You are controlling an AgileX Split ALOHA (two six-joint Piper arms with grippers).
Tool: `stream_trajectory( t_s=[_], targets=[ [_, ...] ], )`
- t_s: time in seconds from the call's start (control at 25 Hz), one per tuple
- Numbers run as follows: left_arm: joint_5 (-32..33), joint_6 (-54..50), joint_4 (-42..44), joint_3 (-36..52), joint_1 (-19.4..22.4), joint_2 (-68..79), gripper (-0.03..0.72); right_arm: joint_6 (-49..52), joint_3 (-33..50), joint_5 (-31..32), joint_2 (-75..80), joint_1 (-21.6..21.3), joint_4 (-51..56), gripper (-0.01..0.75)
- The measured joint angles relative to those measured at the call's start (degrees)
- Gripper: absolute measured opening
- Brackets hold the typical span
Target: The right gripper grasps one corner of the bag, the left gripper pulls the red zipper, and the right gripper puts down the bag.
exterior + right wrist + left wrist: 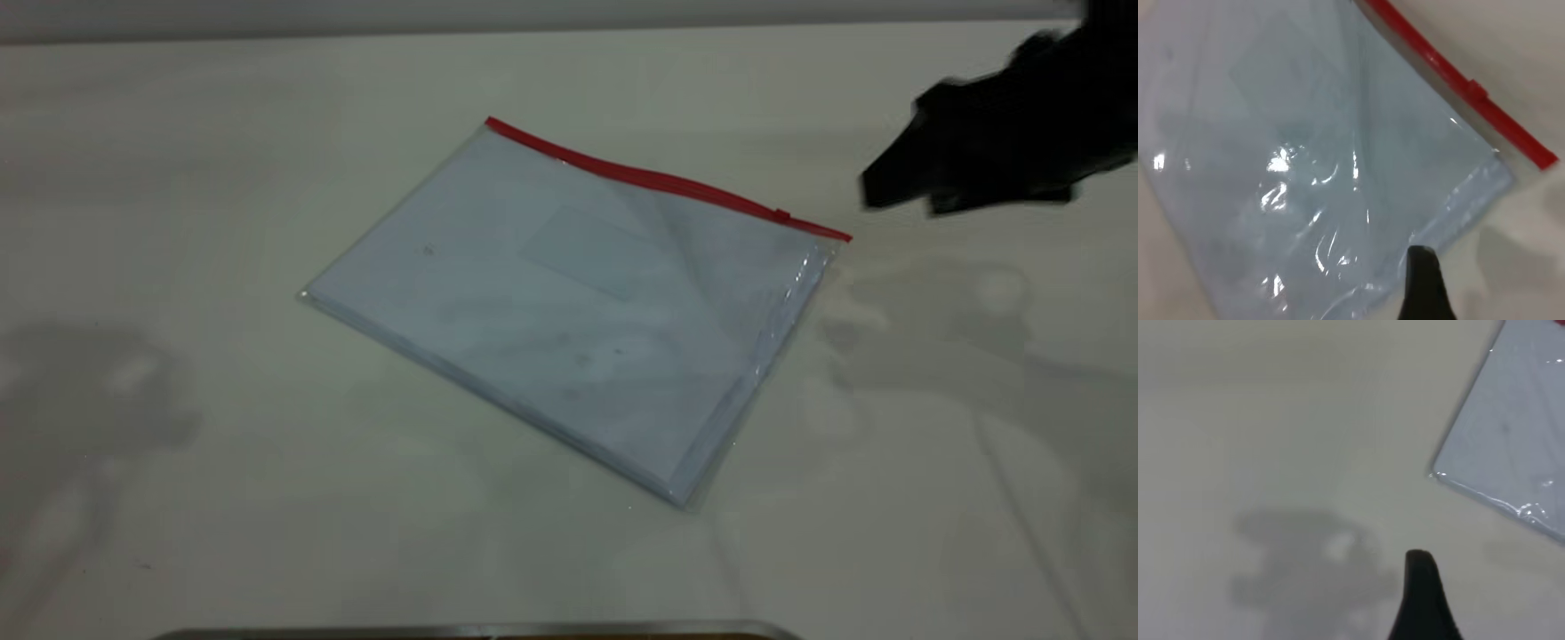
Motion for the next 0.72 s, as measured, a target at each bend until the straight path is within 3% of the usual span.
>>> stream_trajectory(
  t_s=[0.28,0.72],
  targets=[
    [-0.1,2.5,-2.2,-0.3,0.0,0.6,0.588,-1.5,-11.3,10.0,14.7,-5.1,0.0,0.561],
    [-0.1,2.7,-2.4,-0.4,0.0,0.6,0.588,-2.2,-16.7,13.4,22.3,-5.5,-1.9,0.561]
  ],
)
